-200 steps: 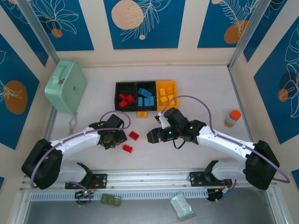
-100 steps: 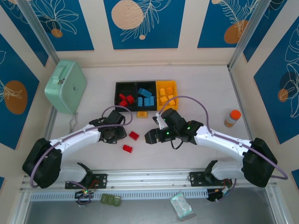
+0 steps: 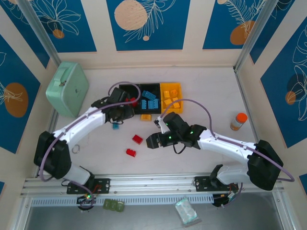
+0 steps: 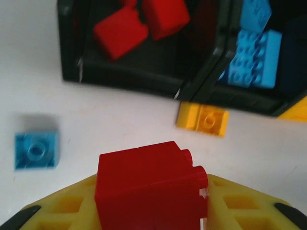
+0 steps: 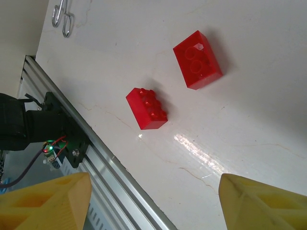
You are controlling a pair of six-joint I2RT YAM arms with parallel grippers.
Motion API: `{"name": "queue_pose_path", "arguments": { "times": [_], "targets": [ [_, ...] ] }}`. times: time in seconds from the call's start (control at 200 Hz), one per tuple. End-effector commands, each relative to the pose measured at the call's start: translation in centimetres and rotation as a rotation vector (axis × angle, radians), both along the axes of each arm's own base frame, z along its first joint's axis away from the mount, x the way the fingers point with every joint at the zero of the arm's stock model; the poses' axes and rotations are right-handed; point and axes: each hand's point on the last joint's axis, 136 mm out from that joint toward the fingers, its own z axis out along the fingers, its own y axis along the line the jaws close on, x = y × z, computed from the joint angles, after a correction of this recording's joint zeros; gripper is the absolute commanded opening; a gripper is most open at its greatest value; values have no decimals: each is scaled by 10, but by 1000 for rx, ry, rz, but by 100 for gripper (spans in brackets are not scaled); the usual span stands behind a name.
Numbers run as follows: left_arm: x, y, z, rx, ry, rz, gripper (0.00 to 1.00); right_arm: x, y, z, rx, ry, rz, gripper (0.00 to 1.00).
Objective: Sort the legos into containers by color
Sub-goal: Place the lego in the container.
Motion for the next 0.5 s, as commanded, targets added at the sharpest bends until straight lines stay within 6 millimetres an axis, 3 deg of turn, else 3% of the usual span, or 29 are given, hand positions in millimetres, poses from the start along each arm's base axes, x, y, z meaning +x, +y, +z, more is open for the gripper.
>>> {"name": "queue_pose_path", "arguments": {
  "times": [0.0,0.25,0.495],
  "targets": [
    [25,-2,5,31,-4,-48,41,0,5,5,11,-14,-10,71],
    [88,-8,8,23,-18,-30,40,0,-1,8,8,-47,-63,71],
    [137,-11,-15,46,7,-3,41,0,-7,8,-20,-60,-78,71]
  ]
}}
